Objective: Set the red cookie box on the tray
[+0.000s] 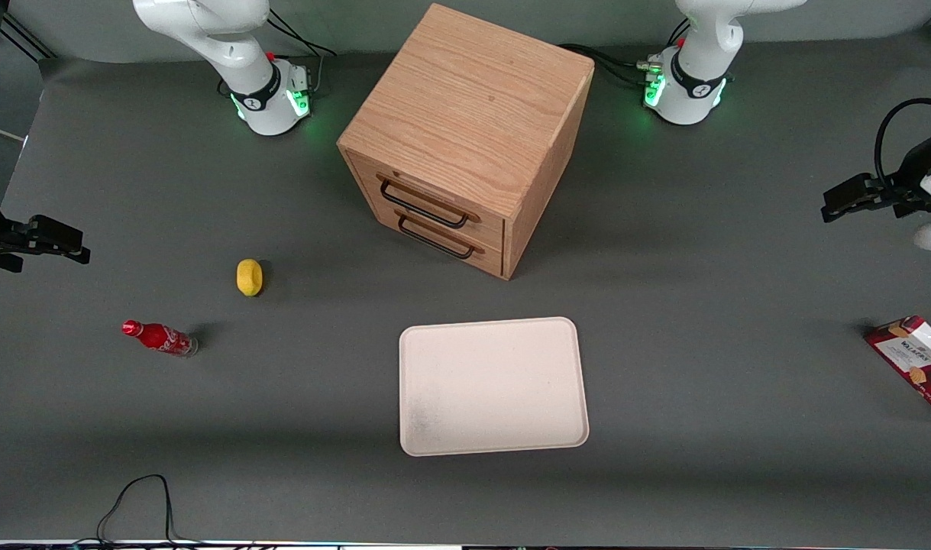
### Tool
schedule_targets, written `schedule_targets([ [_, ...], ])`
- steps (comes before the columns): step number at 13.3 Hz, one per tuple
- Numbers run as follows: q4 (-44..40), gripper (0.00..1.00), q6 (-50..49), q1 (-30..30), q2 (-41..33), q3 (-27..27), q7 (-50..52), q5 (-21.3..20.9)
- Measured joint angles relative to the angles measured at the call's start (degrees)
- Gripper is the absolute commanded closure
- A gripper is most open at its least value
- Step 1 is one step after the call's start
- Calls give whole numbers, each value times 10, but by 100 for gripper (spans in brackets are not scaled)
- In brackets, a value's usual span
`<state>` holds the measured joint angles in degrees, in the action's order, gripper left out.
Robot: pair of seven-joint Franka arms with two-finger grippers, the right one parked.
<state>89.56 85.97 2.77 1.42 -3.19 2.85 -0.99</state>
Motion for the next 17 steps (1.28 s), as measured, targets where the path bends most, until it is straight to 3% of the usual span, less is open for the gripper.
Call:
schedule_targets([
  [10, -12, 0, 3, 2, 15, 4, 1, 0],
  [13, -76, 0, 4, 28, 71, 9, 1, -1],
  [17, -186, 0, 16, 111, 189, 12, 1, -1],
])
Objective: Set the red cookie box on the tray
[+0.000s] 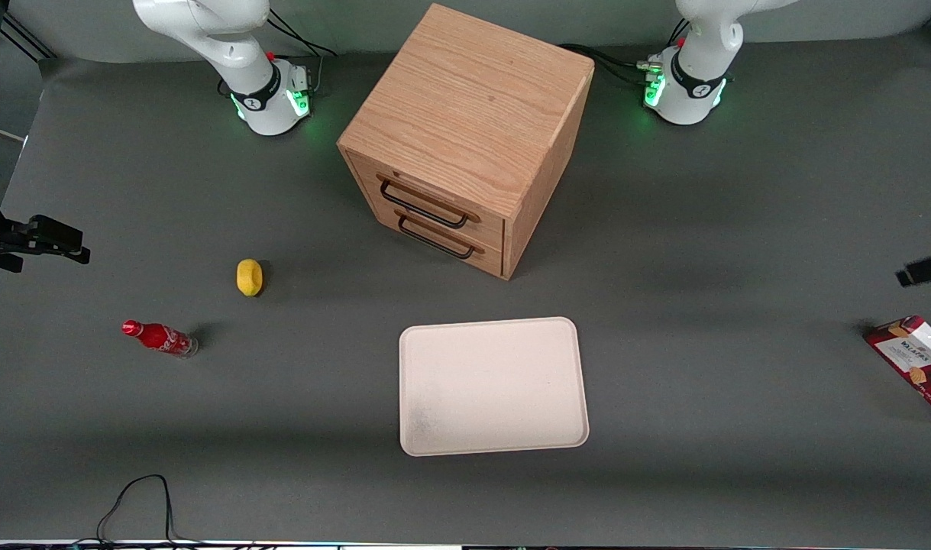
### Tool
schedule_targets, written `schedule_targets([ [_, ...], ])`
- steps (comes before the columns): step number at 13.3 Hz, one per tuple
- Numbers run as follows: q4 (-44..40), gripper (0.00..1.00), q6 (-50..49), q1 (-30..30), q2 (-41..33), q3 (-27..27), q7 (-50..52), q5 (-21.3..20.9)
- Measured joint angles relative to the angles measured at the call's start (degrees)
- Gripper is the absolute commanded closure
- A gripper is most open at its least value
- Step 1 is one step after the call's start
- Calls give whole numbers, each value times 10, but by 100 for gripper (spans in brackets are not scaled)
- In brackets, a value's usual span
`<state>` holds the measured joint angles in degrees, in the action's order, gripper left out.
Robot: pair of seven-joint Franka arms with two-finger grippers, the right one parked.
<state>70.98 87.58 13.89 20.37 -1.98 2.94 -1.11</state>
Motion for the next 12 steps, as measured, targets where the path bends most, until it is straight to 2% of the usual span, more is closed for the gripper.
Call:
schedule_targets([
  [3, -81, 0, 14, 77, 89, 1, -1, 0],
  [5, -105, 0, 45, 122, 130, 1, -4, 0],
  [9, -119, 0, 62, 182, 159, 1, -19, 0],
  [12, -123, 0, 68, 191, 160, -2, -20, 0],
])
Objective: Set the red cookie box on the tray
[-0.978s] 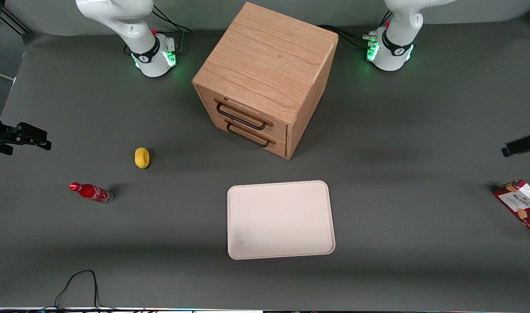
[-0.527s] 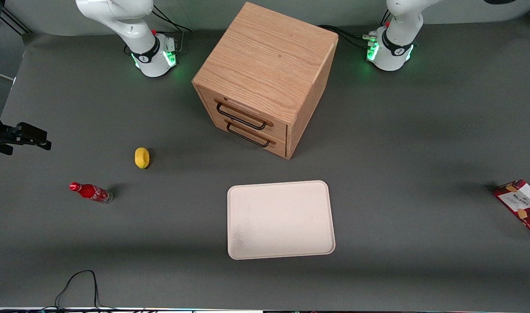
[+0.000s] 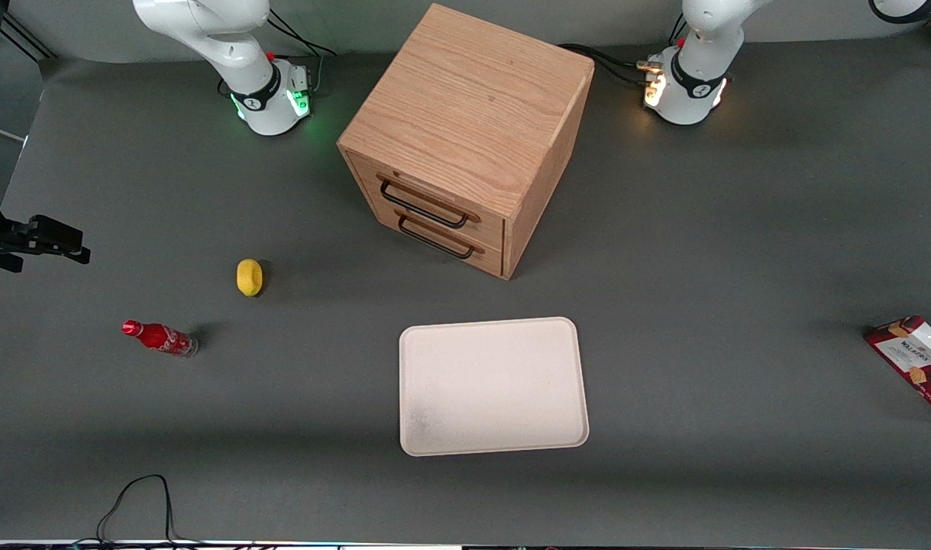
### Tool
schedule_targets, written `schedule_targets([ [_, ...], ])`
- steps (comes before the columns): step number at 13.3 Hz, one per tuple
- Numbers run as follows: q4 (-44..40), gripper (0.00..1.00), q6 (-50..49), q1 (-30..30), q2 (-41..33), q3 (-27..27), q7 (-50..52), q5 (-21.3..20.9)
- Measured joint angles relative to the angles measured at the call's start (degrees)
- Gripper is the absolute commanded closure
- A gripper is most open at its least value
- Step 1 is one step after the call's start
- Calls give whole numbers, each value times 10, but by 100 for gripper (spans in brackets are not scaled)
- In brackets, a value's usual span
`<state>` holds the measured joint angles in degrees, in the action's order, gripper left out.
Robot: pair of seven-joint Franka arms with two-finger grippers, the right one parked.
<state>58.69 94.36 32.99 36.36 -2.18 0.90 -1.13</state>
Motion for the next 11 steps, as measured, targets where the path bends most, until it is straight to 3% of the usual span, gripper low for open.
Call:
schedule_targets([
  [4, 14, 0, 52, -10, 40, -6, 20, 0],
  [8, 91, 0, 212, -12, 77, -9, 34, 1],
  [11, 108, 0, 236, -14, 102, -11, 35, 1],
])
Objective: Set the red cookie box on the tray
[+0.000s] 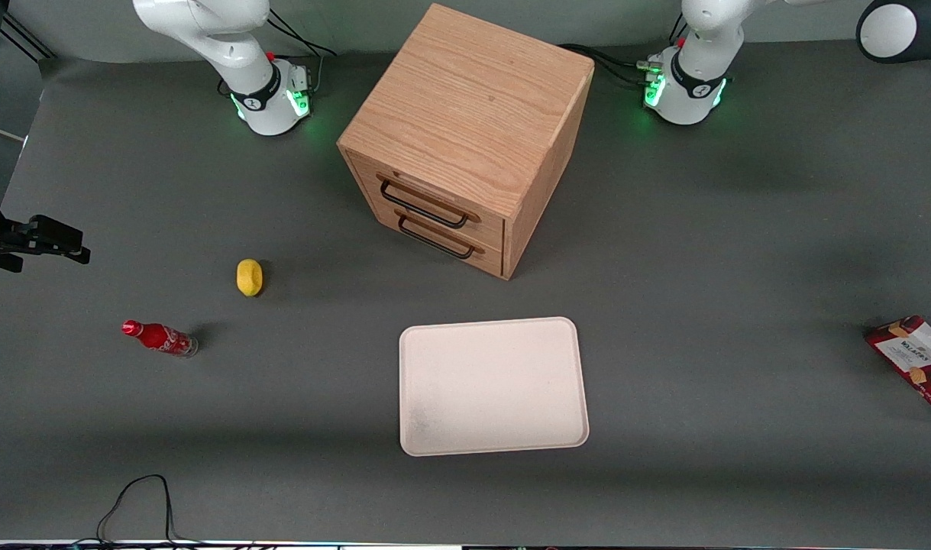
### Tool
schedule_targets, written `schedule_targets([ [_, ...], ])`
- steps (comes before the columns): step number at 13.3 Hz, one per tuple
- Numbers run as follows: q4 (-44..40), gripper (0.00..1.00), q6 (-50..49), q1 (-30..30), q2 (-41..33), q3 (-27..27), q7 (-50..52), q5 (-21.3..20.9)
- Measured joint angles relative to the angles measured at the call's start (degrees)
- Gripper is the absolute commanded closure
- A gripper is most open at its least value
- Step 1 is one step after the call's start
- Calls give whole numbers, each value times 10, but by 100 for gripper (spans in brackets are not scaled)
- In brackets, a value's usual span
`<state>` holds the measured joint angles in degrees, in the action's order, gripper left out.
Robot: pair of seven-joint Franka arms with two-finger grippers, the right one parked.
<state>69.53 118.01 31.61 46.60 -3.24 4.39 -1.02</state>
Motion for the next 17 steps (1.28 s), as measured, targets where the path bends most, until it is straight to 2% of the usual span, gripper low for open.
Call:
schedule_targets([
  [6, 3, 1, 57, -4, 37, -1, 14, 0],
  [7, 1, 2, 57, -4, 37, -1, 15, 0],
  [8, -3, 7, 57, -3, 37, -1, 16, 0],
  [9, -6, 18, 57, -3, 37, -1, 16, 0],
  [14, -8, 90, 57, -3, 41, -1, 17, 0],
  [15, -9, 99, 57, -3, 42, -1, 17, 0],
  [17, -10, 100, 57, -3, 44, -1, 17, 0],
])
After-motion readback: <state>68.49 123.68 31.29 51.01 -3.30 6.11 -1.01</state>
